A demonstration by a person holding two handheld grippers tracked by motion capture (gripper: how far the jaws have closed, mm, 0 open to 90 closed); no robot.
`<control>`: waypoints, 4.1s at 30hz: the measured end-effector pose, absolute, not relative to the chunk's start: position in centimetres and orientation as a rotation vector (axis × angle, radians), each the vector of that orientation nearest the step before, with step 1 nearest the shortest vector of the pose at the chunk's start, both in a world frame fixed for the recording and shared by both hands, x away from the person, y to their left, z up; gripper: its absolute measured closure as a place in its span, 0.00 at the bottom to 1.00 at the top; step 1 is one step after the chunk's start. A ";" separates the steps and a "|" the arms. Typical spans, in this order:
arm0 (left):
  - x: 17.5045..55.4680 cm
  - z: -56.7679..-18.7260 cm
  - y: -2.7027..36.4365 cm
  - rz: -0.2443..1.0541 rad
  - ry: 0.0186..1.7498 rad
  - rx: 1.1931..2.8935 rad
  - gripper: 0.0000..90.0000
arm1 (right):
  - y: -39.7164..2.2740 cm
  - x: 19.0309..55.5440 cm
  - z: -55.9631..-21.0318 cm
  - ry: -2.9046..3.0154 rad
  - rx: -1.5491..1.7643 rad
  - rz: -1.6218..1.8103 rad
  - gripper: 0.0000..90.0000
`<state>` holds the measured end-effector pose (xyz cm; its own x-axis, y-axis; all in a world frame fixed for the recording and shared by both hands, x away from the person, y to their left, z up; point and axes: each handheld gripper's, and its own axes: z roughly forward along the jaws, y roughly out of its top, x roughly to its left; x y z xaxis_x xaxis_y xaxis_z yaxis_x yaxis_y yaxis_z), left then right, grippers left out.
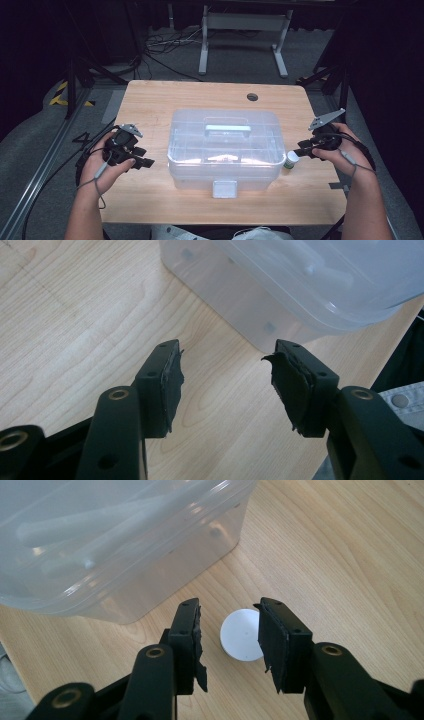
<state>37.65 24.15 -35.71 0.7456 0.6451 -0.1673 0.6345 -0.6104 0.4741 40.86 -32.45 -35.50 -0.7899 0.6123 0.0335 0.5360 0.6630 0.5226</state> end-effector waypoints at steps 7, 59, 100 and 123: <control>38.2 -36.5 24.5 0.016 0.984 2.436 0.51 | -32.6 40.8 -35.5 2.725 0.956 0.805 0.68; 39.4 -27.1 15.0 -0.011 0.629 2.390 0.48 | -32.7 40.9 -35.9 2.748 0.977 0.813 0.65; 40.7 -30.1 8.4 0.232 0.487 2.320 0.79 | -32.0 40.6 -36.4 2.791 0.964 0.834 0.70; 43.3 -27.2 8.2 0.181 0.550 2.359 0.80 | -32.9 37.4 -35.2 2.709 0.897 1.058 0.94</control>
<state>43.33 8.20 -27.24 0.9003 0.4348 -0.0207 0.3374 -0.6670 0.6643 37.42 -32.90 -35.15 -0.8217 0.5577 0.1174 0.4897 0.5856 0.6460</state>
